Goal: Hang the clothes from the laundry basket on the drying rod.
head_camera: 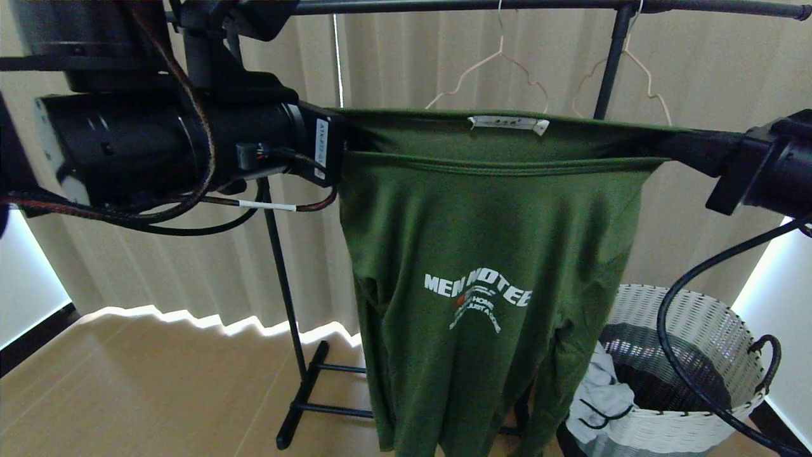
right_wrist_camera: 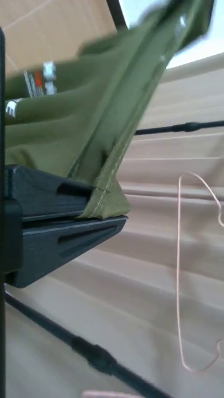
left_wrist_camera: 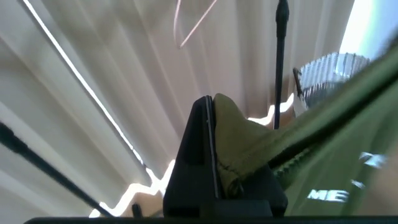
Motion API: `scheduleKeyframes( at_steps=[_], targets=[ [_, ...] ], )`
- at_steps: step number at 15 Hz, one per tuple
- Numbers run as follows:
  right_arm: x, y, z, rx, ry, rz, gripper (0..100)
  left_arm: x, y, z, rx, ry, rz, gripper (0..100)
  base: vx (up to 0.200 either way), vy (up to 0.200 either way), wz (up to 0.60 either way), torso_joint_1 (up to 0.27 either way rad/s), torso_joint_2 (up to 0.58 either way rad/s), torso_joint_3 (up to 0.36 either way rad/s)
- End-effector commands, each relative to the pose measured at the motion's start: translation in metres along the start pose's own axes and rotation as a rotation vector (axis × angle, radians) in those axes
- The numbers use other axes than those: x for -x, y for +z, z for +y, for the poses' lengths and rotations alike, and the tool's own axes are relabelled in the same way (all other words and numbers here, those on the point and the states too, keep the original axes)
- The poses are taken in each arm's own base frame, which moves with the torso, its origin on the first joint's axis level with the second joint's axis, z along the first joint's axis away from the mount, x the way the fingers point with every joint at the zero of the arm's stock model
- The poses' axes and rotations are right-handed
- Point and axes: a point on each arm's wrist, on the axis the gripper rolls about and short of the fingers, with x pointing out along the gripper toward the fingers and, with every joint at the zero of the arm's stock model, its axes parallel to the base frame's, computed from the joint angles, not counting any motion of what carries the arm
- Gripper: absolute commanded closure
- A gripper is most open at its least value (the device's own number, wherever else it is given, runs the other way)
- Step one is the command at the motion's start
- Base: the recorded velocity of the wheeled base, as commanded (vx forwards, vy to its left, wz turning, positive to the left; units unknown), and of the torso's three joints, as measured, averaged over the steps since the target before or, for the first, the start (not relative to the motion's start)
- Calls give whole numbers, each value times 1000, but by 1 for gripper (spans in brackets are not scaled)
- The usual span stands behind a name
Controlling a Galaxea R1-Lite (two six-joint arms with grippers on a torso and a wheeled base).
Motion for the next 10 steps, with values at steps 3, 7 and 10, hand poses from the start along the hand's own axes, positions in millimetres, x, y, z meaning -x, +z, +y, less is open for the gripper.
scheduleKeyframes(
  at_steps=[3, 7, 10],
  targets=[
    [35, 9, 22, 8, 86, -42, 100, -45, -5, 11, 45, 45, 14, 100, 0, 0, 0, 0, 0, 0],
    [40, 1, 35, 2, 159, -18, 100, -56, -11, 10, 103, 45, 27, 100, 0, 0, 0, 0, 0, 0],
    [32, -1, 34, 7, 152, -1, 100, -52, -12, 10, 107, 44, 37, 100, 0, 0, 0, 0, 0, 0]
  ],
)
